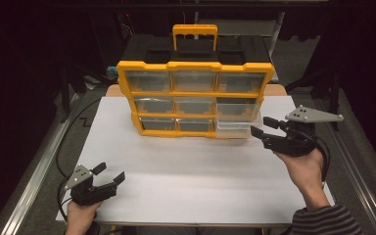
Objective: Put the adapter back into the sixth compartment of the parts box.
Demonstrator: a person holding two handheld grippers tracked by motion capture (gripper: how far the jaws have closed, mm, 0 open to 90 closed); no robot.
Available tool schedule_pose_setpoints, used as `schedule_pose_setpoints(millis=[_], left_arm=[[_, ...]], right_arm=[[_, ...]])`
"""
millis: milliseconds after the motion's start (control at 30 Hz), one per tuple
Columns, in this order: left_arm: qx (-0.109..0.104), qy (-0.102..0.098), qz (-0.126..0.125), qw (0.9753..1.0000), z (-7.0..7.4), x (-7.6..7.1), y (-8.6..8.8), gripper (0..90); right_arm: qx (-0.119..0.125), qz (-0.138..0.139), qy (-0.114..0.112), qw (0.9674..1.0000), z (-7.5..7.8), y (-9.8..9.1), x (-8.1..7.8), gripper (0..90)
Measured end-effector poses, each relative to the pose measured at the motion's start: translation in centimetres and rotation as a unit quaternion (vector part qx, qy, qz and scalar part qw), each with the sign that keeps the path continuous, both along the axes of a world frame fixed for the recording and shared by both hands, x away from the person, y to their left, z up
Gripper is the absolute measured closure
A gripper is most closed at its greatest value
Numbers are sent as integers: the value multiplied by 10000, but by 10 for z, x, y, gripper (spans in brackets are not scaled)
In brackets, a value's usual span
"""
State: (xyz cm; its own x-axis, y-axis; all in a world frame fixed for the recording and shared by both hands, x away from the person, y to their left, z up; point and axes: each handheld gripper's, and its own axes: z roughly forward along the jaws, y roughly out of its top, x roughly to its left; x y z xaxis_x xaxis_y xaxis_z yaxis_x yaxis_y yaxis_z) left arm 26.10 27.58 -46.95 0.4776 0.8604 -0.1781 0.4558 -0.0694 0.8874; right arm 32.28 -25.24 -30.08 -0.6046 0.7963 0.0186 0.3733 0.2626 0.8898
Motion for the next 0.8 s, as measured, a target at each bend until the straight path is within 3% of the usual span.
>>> schedule_pose_setpoints(millis=[133, 567, 700, 800], left_arm=[[2, -1, 3, 10000, 0, 0, 0, 172], [-3, 4, 17, 10000, 0, 0, 0, 171], [0, 9, 17, 10000, 0, 0, -1, 172], [7, 11, 13, 10000, 0, 0, 0, 172]], right_arm=[[-26, 36, 76, 10000, -15, -3, -12, 439], [-40, 6, 26, 10000, -52, -11, -30, 409], [-167, -15, 109, 9998, -69, -12, -36, 402], [-126, -28, 173, 9998, -78, -14, -38, 400]])
